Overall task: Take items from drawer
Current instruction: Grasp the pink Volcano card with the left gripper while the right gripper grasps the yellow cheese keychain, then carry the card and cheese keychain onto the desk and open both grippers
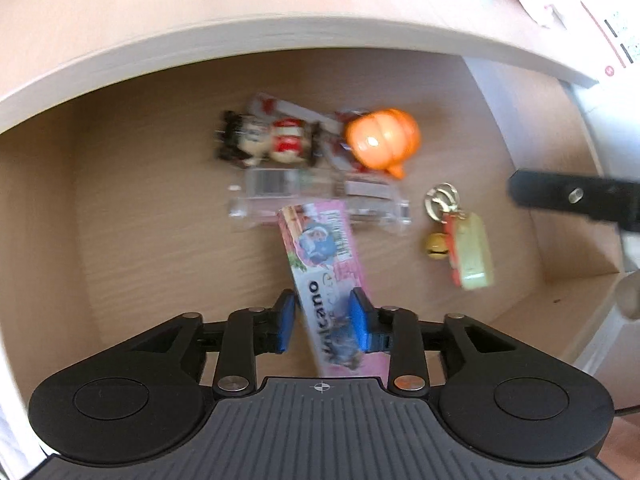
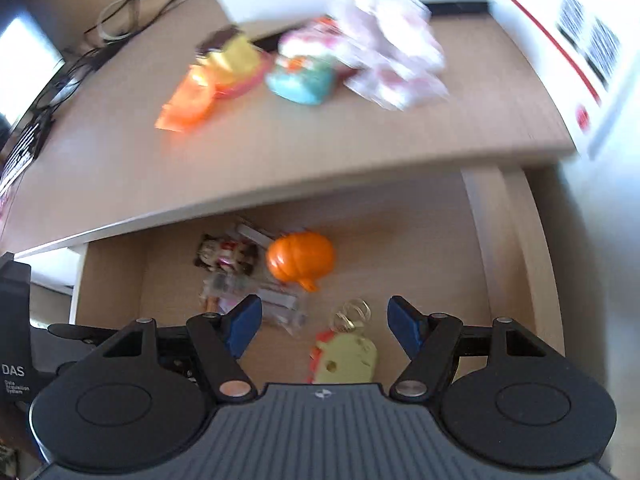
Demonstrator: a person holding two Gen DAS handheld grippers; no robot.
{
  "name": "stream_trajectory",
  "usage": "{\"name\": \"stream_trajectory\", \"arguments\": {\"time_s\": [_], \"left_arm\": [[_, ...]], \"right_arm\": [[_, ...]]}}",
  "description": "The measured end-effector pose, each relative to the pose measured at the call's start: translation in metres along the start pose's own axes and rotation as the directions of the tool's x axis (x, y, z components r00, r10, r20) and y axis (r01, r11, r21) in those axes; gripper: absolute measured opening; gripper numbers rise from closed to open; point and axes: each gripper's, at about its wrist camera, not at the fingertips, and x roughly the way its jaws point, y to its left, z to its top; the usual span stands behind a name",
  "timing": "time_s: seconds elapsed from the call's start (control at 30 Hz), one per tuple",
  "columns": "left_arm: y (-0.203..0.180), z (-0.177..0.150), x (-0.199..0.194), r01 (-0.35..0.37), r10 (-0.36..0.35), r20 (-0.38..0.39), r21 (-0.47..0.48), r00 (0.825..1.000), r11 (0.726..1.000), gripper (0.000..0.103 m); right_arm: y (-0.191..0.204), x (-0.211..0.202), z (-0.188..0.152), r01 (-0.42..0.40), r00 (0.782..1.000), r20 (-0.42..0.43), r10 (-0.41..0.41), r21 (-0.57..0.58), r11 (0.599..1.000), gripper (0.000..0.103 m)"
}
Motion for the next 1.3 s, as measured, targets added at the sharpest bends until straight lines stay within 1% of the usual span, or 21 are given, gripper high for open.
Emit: {"name": "stream_trajectory", "arguments": {"time_s": [0.03, 0.07, 0.1, 0.13, 0.27, 0.3, 0.37, 0.47, 0.6, 0.63, 0.7, 0.73, 0.77, 0.83, 0.87, 0.93, 1.0, 1.07, 1.17, 1.23, 1.3], "left_arm": [[-0.006, 0.002, 0.003, -0.006, 0.007, -0.011, 0.012, 1.000, 1.000, 0.040], [-0.010, 0.005, 0.005, -0.016, 0.016, -0.018, 0.023, 1.000, 1.000, 0.048], [-0.015, 0.006, 0.009, -0.024, 0.025, -0.031, 0.027, 0.999, 0.999, 0.053], [-0.019, 0.007, 0.012, -0.031, 0.032, -0.033, 0.027, 0.999, 0.999, 0.054], [-0.034, 0.016, 0.012, -0.028, 0.029, -0.007, 0.031, 1.000, 0.999, 0.054], [-0.036, 0.017, 0.012, -0.035, 0.035, -0.008, 0.035, 0.999, 0.999, 0.049], [-0.038, 0.019, 0.010, -0.045, 0.046, -0.031, 0.041, 0.998, 0.998, 0.048], [-0.030, 0.019, 0.005, -0.065, 0.065, -0.062, 0.004, 0.996, 0.998, 0.048], [-0.019, 0.016, -0.010, -0.001, 0.001, -0.065, -0.005, 0.998, 1.000, 0.048], [-0.018, 0.015, -0.012, 0.010, -0.010, -0.063, -0.002, 0.998, 1.000, 0.048], [-0.018, 0.013, -0.012, 0.015, -0.015, -0.069, -0.003, 0.997, 1.000, 0.048], [-0.019, 0.013, -0.009, 0.006, -0.006, -0.089, -0.006, 0.996, 1.000, 0.048], [-0.031, 0.013, -0.009, -0.015, 0.015, -0.103, 0.003, 0.995, 1.000, 0.049], [-0.040, 0.012, -0.012, -0.033, 0.037, -0.102, 0.046, 0.994, 0.998, 0.049], [-0.045, 0.011, -0.015, -0.043, 0.049, -0.100, 0.064, 0.994, 0.997, 0.049], [-0.050, 0.009, -0.019, -0.056, 0.063, -0.095, 0.073, 0.994, 0.996, 0.049], [-0.050, 0.007, -0.025, -0.049, 0.054, -0.085, 0.056, 0.995, 0.997, 0.048], [-0.051, 0.002, -0.033, -0.040, 0.044, -0.070, 0.053, 0.997, 0.998, 0.047], [-0.054, -0.005, -0.054, -0.038, 0.040, -0.035, 0.068, 0.999, 0.997, 0.047], [-0.057, -0.013, -0.075, -0.015, 0.015, -0.002, 0.088, 1.000, 0.996, 0.047], [-0.059, -0.023, -0.102, 0.000, -0.005, 0.047, 0.105, 0.999, 0.995, 0.047]], "right_arm": [[-0.004, 0.003, -0.002, 0.011, 1.000, -0.008, -0.011, 0.008, 1.000, 0.070], [-0.002, 0.009, -0.006, 0.025, 1.000, -0.016, -0.025, 0.010, 1.000, 0.070], [0.001, 0.015, -0.007, 0.041, 0.999, -0.025, -0.041, 0.008, 0.999, 0.070], [0.000, 0.015, -0.009, 0.052, 0.998, -0.031, -0.052, 0.002, 0.999, 0.070], [-0.006, 0.012, -0.016, 0.052, 0.998, -0.036, -0.052, -0.014, 0.999, 0.070], [-0.008, 0.011, -0.018, 0.053, 0.998, -0.036, -0.053, -0.013, 0.999, 0.070], [-0.010, 0.010, -0.017, 0.059, 0.998, -0.037, -0.059, -0.006, 0.998, 0.070], [-0.011, 0.014, -0.015, 0.056, 0.997, -0.051, -0.056, 0.007, 0.998, 0.070], [-0.006, 0.029, -0.013, 0.032, 0.994, -0.107, -0.030, 0.013, 0.999, 0.070], [-0.003, 0.035, -0.012, 0.031, 0.991, -0.130, -0.030, 0.004, 1.000, 0.070], [0.006, 0.049, -0.010, 0.060, 0.983, -0.173, -0.064, -0.029, 0.998, 0.071], [0.011, 0.056, -0.009, 0.080, 0.977, -0.196, -0.088, -0.051, 0.996, 0.071], [0.015, 0.066, -0.009, 0.096, 0.969, -0.223, -0.110, -0.072, 0.993, 0.071], [0.019, 0.076, -0.009, 0.122, 0.955, -0.259, -0.142, -0.095, 0.988, 0.071], [0.019, 0.078, -0.009, 0.126, 0.952, -0.266, -0.148, -0.100, 0.987, 0.070], [0.019, 0.081, -0.010, 0.122, 0.948, -0.282, -0.148, -0.105, 0.987, 0.063], [0.022, 0.078, -0.010, 0.116, 0.952, -0.269, -0.146, -0.126, 0.985, 0.049], [0.026, 0.073, -0.013, 0.115, 0.955, -0.255, -0.151, -0.149, 0.982, 0.048], [0.032, 0.057, -0.020, 0.111, 0.966, -0.215, -0.147, -0.172, 0.979, 0.047], [0.034, 0.039, -0.025, 0.099, 0.975, -0.182, -0.129, -0.163, 0.982, 0.046], [0.037, 0.015, -0.031, 0.078, 0.984, -0.144, -0.100, -0.155, 0.985, 0.046]]}}
